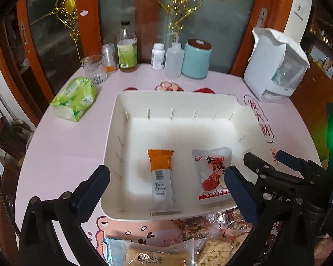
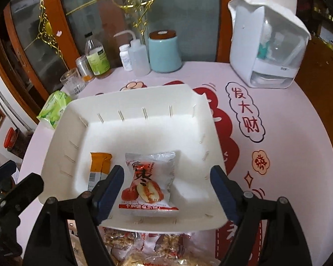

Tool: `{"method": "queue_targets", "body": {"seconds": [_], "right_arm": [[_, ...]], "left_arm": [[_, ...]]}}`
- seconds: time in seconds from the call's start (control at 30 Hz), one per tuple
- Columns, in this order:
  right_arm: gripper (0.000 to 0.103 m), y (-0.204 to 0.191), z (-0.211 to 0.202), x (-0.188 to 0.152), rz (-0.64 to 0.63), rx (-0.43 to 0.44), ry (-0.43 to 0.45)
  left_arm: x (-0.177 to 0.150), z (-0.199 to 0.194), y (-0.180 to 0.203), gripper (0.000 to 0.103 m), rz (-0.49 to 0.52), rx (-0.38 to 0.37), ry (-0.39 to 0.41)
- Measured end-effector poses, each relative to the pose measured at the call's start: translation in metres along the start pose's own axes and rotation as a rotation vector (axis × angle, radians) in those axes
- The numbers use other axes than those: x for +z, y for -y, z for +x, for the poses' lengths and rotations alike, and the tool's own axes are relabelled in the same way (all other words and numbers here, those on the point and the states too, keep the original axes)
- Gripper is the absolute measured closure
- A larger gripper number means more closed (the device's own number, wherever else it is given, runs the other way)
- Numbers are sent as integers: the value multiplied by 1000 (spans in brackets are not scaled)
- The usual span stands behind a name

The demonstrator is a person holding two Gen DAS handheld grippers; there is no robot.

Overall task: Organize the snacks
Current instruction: 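Withdraw both open tools from the tray back toward the snack pile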

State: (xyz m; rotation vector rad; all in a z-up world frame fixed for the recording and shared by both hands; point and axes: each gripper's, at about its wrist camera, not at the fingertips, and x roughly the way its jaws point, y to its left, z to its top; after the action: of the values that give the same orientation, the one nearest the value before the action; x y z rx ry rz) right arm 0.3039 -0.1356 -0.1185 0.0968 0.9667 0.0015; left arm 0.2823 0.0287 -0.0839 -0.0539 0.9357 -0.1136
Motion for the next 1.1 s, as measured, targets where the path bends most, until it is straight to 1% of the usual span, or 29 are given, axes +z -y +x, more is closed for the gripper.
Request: {"method": "queue_targets", "body": {"seconds": [0.17,0.23,0.37,0.57,0.73,0.83,0.93,1.03,1.1], "right_arm": [[22,-2,-27,-7,-6,-6,50],[22,-4,-35,-9,-6,-12,45],[22,-4,-60,-18,18,22,48],[22,-16,-101,-32,-13,-13,80],[22,-22,-135,-46,-23,-19,122],[22,-24,-153,-52,-16,1,142],[22,-26,-172,-59,-3,38,174],[22,-28,-189,-65,1,45,207],[22,-29,-195,-69,3,51,217]], "left_arm": [[-6,-29,-7,1,-17,-7,71],[-8,-38,-10,1,-25,-11,78],[-14,-61,-17,1,-35,-10,82],[-26,-98,-19,1,-6,-9,120],[-36,-131,-17,1,20,-28,135],[-42,-147,-17,1,32,-44,150],[-49,-163,-16,1,50,-50,167],[-54,-176,-16,1,59,-51,189],[-57,-185,-17,1,63,-71,198]]}}
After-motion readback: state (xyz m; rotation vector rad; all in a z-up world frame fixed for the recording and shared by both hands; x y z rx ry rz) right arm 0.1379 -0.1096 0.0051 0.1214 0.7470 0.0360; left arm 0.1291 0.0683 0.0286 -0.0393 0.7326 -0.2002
